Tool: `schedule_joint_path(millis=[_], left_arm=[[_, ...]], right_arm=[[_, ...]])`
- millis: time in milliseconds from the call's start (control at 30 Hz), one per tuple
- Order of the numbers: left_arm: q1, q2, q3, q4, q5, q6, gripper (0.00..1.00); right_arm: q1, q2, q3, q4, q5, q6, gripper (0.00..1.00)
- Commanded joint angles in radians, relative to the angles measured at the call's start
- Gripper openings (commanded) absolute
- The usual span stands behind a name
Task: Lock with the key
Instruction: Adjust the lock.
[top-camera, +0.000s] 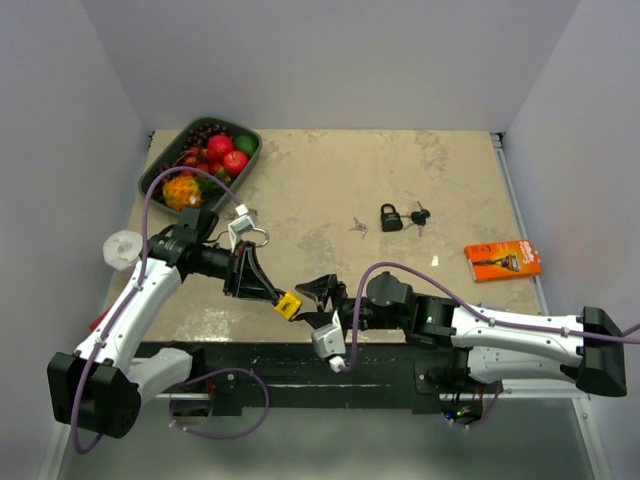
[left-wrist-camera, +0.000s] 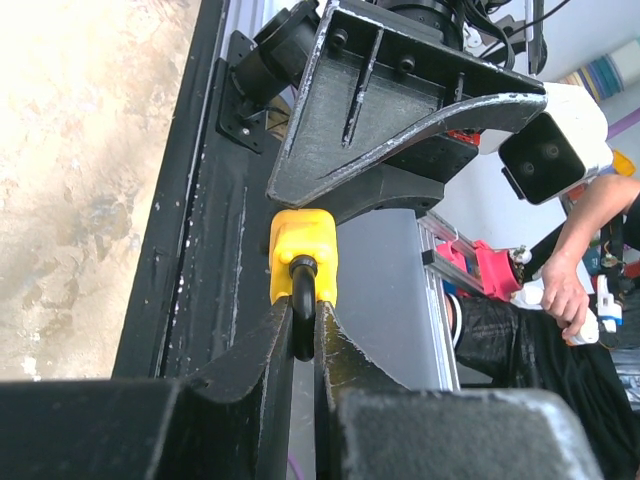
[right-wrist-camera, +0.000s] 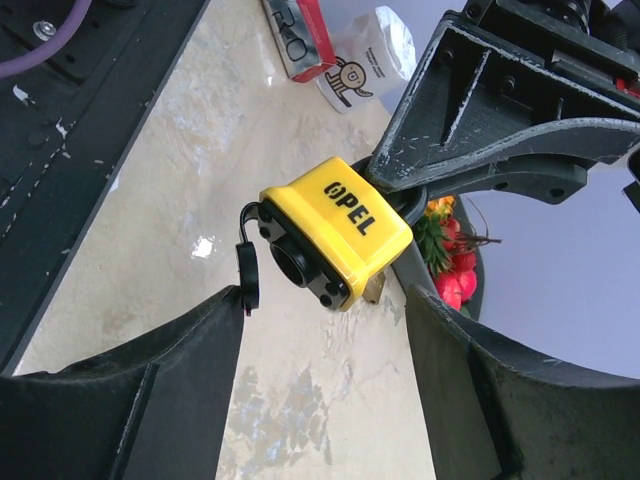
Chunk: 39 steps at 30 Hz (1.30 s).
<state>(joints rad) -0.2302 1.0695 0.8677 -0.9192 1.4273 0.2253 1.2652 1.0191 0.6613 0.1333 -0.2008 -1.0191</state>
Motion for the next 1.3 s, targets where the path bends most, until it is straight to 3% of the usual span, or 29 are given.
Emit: schedule_joint_path(millis=[0, 967, 1267], left_arm=[[0.009, -0.003, 0.040, -0.009, 0.262, 0.019, 0.00], [0.009, -0.019, 0.017, -0.017, 0.251, 0.040, 0.00], [0.009, -0.029, 0.004, -0.038, 0.260, 0.063, 0.00]], right_arm=[[0.007, -0.004, 0.021, 0.043, 0.003, 0.023, 0.67], [0.005, 0.016, 0.095, 0.022, -0.074, 0.205, 0.43], [0.005, 0.047, 0.106, 0.040, -0.057, 0.192, 0.26]])
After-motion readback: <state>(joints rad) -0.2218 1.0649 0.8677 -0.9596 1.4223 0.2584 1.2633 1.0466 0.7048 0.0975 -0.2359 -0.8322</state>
